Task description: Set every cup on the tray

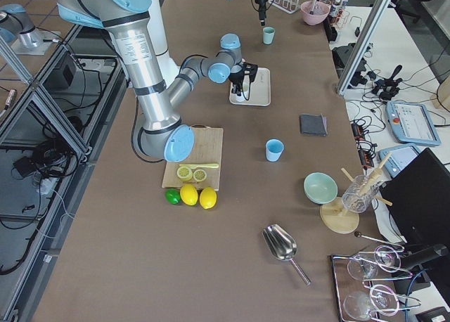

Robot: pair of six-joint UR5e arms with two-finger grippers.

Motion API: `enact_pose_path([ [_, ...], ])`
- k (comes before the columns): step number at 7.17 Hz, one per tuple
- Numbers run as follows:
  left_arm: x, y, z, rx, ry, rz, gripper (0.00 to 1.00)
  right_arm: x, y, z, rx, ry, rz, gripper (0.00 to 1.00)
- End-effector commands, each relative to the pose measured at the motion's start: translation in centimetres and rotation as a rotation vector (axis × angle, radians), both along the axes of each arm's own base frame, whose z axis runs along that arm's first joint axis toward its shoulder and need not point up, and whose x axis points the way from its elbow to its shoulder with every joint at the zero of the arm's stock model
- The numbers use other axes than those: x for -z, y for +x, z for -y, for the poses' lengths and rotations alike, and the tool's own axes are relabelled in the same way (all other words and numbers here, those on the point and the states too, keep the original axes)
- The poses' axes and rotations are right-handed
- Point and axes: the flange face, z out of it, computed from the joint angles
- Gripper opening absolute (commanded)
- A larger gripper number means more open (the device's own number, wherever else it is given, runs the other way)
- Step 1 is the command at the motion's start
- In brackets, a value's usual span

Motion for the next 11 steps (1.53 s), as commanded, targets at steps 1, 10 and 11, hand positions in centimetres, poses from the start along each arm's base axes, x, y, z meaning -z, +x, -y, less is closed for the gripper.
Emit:
enact_pose_path([
  [1, 0.0, -0.1, 0.0, 0.0, 0.001, 0.0, 0.98, 1.4, -2.8, -1.9, -0.004, 0.027, 0.001, 0.0],
  [10, -7.0, -2.7, 2.0, -0.058, 0.033, 0.112, 0.99, 0.3, 10.4, 9.9, 0.037, 0.095, 0.008, 1.0],
  [11, -9.0, -3.6, 3.2, -0.06, 0.023, 0.142, 0.99, -1.5, 15.1, 12.4, 0.073, 0.13, -0.005, 1.0],
])
